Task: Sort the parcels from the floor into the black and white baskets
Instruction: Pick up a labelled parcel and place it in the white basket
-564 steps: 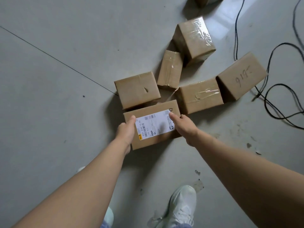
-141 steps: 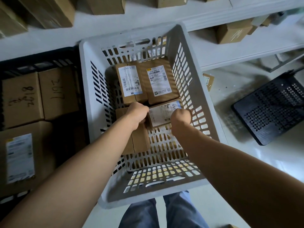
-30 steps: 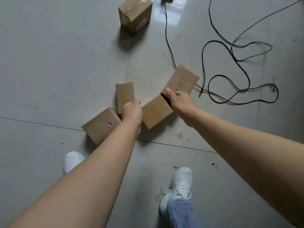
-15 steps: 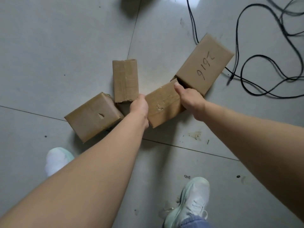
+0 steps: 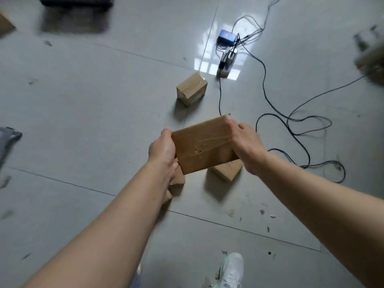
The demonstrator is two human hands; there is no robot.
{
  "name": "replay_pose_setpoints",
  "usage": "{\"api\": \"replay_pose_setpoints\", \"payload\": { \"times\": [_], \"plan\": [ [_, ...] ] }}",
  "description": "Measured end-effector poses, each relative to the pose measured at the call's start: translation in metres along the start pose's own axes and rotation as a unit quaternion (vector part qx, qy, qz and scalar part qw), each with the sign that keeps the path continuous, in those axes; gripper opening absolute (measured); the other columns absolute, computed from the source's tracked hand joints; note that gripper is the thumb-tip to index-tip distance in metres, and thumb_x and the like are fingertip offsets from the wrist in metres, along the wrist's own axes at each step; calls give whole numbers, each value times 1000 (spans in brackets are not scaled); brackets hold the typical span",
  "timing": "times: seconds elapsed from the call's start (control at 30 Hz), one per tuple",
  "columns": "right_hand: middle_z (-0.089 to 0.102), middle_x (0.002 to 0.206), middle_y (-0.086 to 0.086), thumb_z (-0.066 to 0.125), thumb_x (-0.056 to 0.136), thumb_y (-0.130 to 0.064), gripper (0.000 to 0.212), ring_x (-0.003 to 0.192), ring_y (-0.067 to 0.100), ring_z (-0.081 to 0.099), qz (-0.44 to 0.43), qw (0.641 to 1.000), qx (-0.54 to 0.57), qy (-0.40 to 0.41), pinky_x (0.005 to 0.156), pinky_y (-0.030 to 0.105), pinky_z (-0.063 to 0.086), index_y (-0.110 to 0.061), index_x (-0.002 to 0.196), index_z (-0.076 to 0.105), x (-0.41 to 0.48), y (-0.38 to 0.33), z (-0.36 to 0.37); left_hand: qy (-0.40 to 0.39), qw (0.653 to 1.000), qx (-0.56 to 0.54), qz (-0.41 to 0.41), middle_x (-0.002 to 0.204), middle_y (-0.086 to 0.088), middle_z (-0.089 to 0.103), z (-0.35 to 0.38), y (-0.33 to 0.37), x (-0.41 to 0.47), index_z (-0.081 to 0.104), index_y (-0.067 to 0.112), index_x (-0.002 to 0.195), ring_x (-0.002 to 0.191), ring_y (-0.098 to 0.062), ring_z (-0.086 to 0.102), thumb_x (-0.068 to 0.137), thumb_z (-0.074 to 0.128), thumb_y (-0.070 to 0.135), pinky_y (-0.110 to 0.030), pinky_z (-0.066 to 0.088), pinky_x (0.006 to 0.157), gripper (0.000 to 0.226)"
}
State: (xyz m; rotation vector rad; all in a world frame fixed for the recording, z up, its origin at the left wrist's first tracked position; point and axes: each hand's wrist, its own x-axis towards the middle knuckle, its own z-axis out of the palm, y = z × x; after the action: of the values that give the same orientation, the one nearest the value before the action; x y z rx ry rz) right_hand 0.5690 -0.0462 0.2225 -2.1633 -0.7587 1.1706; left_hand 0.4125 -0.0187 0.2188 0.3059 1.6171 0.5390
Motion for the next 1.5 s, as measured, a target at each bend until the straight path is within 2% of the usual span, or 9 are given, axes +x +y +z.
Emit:
{"api": "replay_pose_setpoints", "payload": {
  "times": [0.37,0.47,0.7,0.87,1.1,1.17,1.3,1.4,1.5],
  "plan": [
    [53,92,-3,44,86,-63,46,89,15,53,-124,985,118,5,76,31,43,-19,98,48,-176,-280,-6,74,973,-63,210,108,-8,68,-144,217,-233,65,10,104,100,-24,63,92,47,38,-40,53,79,35],
    [53,90,-4,44,89,-59,39,82,8,51,-162,976,138,-36,65,26,40,-21,93,45,-224,-329,19,95,962,-97,238,109,-10,68,-201,242,-270,66,9,102,101,-25,63,91,51,36,-38,52,79,33],
    [57,93,0,43,94,-51,31,84,11,55,-214,957,146,-128,66,26,44,-21,86,46,-327,-418,120,140,942,-181,247,96,-3,67,-356,276,-309,66,15,95,85,-20,65,90,55,33,-28,49,61,21],
    [64,108,16,47,93,-50,51,101,28,62,-235,938,163,-197,90,44,51,-2,108,55,-386,-485,199,181,919,-224,269,83,-1,64,-458,318,-324,63,17,82,75,-20,63,89,59,35,-35,53,72,20],
    [62,111,17,45,94,-49,46,103,29,61,-249,921,160,-254,92,45,51,-6,108,52,-424,-549,268,223,895,-259,288,82,-6,59,-548,355,-333,56,17,76,77,-22,58,88,61,32,-40,50,75,20],
    [65,108,15,44,95,-50,51,100,27,63,-252,915,154,-274,88,43,53,-3,113,54,-426,-563,286,234,890,-266,288,88,-6,62,-564,361,-331,59,17,80,84,-24,60,88,60,31,-45,50,84,16],
    [62,86,3,45,93,-52,37,78,15,60,-251,913,151,-283,64,26,47,-16,86,53,-417,-585,319,254,883,-285,273,93,-8,59,-584,377,-319,58,13,101,91,-25,60,89,55,20,-48,51,88,14],
    [64,99,9,47,91,-53,44,89,23,62,-248,909,141,-304,78,36,50,-12,98,59,-403,-609,349,257,871,-300,292,87,-5,57,-597,399,-303,56,7,118,79,-18,57,88,51,7,-40,50,79,31],
    [62,115,7,47,89,-56,51,100,23,59,-241,904,129,-329,87,39,49,-13,115,59,-383,-639,382,257,871,-285,307,110,-12,58,-612,430,-282,48,9,135,84,-18,52,85,45,-2,-36,45,77,51]
  ]
}}
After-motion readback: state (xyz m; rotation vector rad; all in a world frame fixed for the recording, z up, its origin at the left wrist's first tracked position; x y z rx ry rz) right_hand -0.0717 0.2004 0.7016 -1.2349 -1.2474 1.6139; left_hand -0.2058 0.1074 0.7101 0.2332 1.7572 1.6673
